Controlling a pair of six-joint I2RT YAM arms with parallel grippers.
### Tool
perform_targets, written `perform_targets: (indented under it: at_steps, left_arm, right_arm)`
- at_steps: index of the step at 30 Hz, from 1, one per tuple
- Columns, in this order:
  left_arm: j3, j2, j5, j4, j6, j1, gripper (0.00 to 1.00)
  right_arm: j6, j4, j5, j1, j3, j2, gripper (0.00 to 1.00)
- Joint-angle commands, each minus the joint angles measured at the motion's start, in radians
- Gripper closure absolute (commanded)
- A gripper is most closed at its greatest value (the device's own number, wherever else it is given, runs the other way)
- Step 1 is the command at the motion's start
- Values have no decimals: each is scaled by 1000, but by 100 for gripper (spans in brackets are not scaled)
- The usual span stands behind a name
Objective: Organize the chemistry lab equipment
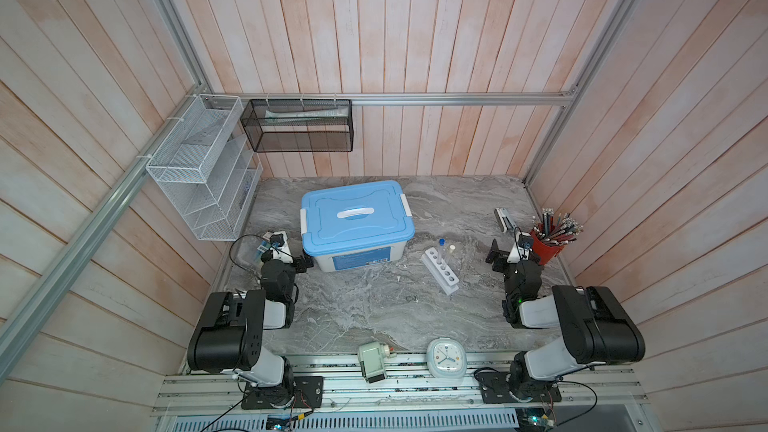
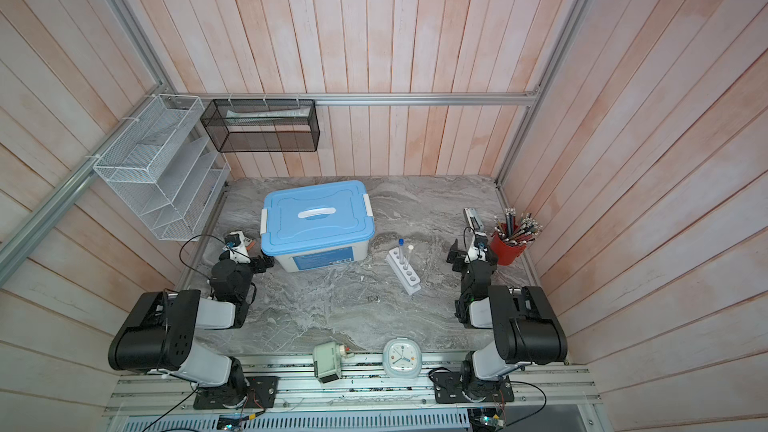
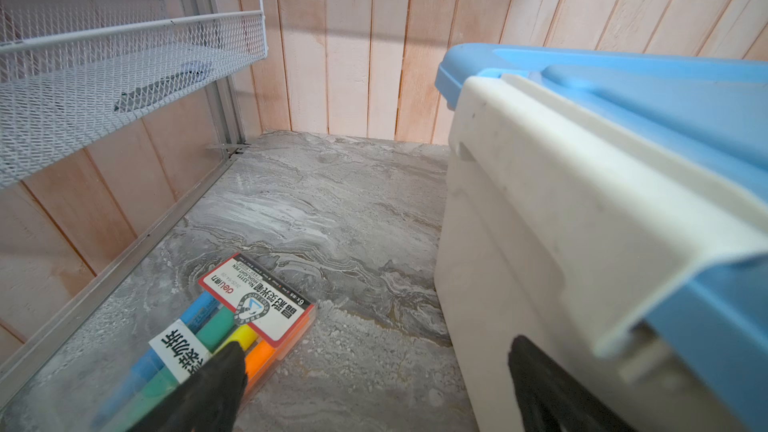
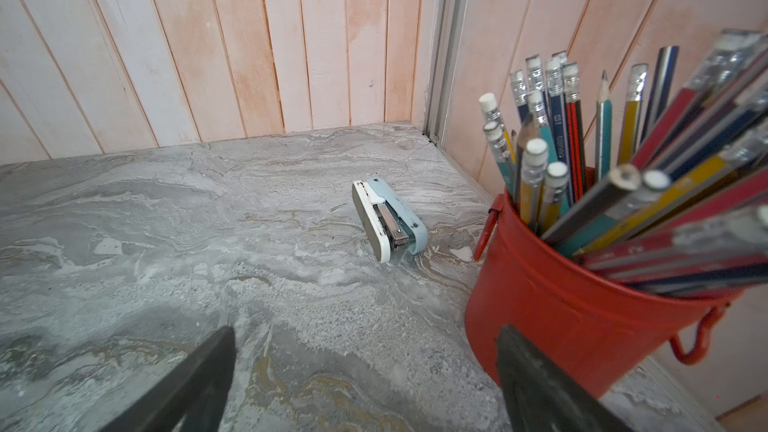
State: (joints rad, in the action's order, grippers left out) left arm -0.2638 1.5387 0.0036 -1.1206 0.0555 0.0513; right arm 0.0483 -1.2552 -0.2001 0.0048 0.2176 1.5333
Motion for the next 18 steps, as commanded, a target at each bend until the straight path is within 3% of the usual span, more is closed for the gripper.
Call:
perform_targets:
  at_steps: [1,18]
  left_arm:
    - [-20,-1,16,7,-14,-5,0]
    - [-23,-1,7,10,-16,-10,0]
  right_arm:
    - [-2,15,10,-5,12,-7,2]
    - [-2,16,9,-5,14,-8,2]
